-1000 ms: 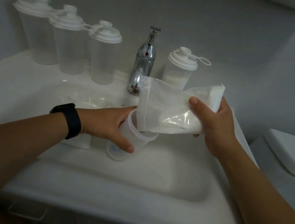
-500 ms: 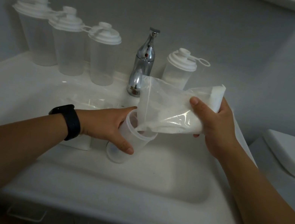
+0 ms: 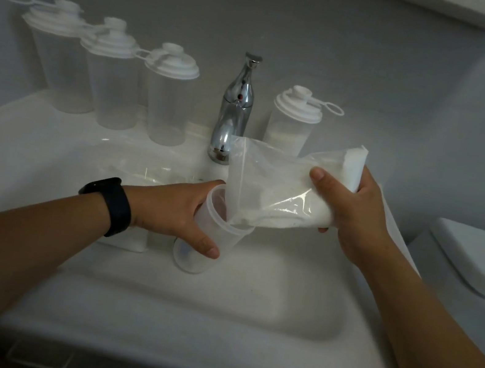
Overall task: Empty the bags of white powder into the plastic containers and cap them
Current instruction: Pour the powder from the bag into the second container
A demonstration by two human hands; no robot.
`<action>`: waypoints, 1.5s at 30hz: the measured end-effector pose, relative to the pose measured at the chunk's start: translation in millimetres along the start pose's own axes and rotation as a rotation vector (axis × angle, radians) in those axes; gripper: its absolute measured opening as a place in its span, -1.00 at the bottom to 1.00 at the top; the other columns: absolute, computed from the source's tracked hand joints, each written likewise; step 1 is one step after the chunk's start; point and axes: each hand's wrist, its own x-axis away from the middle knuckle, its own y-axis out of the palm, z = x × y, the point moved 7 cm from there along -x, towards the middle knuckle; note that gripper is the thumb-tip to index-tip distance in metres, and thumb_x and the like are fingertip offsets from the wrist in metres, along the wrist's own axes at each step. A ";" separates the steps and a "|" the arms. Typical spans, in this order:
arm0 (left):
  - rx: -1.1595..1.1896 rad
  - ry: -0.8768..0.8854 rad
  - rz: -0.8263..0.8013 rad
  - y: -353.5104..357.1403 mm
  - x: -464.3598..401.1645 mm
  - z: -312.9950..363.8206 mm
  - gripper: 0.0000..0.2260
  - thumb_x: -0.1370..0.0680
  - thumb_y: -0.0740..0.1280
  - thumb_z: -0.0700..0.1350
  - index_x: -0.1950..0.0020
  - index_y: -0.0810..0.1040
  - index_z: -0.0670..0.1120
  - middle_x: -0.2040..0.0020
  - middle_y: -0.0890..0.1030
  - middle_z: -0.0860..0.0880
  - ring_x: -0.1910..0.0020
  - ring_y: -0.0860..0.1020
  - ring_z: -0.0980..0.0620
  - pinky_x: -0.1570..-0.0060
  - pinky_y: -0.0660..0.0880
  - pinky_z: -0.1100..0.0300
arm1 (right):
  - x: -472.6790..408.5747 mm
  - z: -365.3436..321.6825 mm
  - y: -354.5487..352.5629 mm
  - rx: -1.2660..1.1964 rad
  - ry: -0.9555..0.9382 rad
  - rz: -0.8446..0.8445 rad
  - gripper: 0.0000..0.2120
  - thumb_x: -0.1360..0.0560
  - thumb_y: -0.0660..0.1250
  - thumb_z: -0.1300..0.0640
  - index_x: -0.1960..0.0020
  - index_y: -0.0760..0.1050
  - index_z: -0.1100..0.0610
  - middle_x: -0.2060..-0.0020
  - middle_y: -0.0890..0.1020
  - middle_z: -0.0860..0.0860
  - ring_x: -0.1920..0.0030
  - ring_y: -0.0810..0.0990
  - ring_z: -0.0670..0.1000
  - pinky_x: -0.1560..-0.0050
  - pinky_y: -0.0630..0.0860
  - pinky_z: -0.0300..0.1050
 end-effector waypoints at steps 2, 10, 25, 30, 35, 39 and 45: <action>-0.003 -0.001 -0.001 -0.2 0.1 -0.1 -0.22 -0.36 0.66 -0.04 -0.47 0.33 0.18 -0.32 0.56 0.25 -0.30 0.53 0.24 -0.30 0.50 0.26 | 0.3 1.1 0.4 -0.003 0.002 0.002 -0.60 -0.39 0.49 -0.08 -0.14 0.52 0.06 0.21 0.71 -0.03 0.29 0.69 0.01 0.51 0.46 -0.14; 0.000 -0.003 -0.002 -0.1 -0.9 -2.4 -0.22 -0.35 0.66 -0.03 -0.46 0.33 0.20 -0.30 0.56 0.27 -0.29 0.53 0.25 -0.29 0.50 0.25 | 0.3 -0.8 0.9 0.005 0.000 -0.006 -0.63 -0.39 0.49 -0.08 -0.13 0.52 0.02 0.21 0.71 -0.05 0.28 0.70 0.01 0.52 0.47 -0.14; -0.016 -0.006 -0.022 0.8 -0.2 -3.0 -0.25 -0.35 0.66 -0.01 -0.42 0.34 0.27 -0.26 0.56 0.34 -0.28 0.54 0.25 -0.31 0.53 0.15 | 1.4 -0.6 2.5 0.022 0.004 -0.023 -0.59 -0.39 0.50 -0.10 -0.14 0.52 0.05 0.21 0.71 -0.03 0.29 0.69 0.01 0.51 0.47 -0.13; -0.013 -0.010 -0.026 0.7 -0.5 -4.4 -0.24 -0.35 0.67 0.01 -0.42 0.34 0.29 -0.28 0.56 0.34 -0.29 0.53 0.25 -0.34 0.51 0.12 | 1.8 -0.8 3.1 0.024 0.005 -0.023 -0.61 -0.39 0.50 -0.09 -0.13 0.52 0.04 0.22 0.70 -0.04 0.29 0.69 0.01 0.50 0.47 -0.14; -0.017 -0.008 -0.029 1.3 -0.3 -3.3 -0.24 -0.35 0.66 -0.01 -0.41 0.34 0.29 -0.27 0.55 0.36 -0.29 0.53 0.27 -0.34 0.50 0.16 | 2.4 0.0 3.6 0.037 0.010 -0.041 -0.60 -0.39 0.50 -0.11 -0.13 0.52 0.02 0.19 0.71 -0.03 0.28 0.70 0.01 0.50 0.47 -0.14; -0.024 0.007 -0.036 2.4 -0.7 -2.0 -0.19 -0.30 0.67 0.12 -0.43 0.33 0.29 -0.31 0.55 0.33 -0.31 0.52 0.24 -0.37 0.48 0.10 | 2.4 -0.1 3.7 0.040 0.013 -0.041 -0.58 -0.38 0.50 -0.11 -0.15 0.52 0.04 0.19 0.71 -0.03 0.28 0.70 0.02 0.50 0.47 -0.14; -0.028 0.002 -0.040 1.6 0.0 -3.4 -0.19 -0.29 0.66 0.14 -0.44 0.33 0.30 -0.32 0.54 0.33 -0.32 0.51 0.24 -0.40 0.48 0.05 | 2.8 0.2 4.9 0.039 0.010 -0.037 -0.62 -0.39 0.50 -0.10 -0.12 0.52 0.02 0.22 0.70 -0.06 0.30 0.69 0.00 0.51 0.46 -0.15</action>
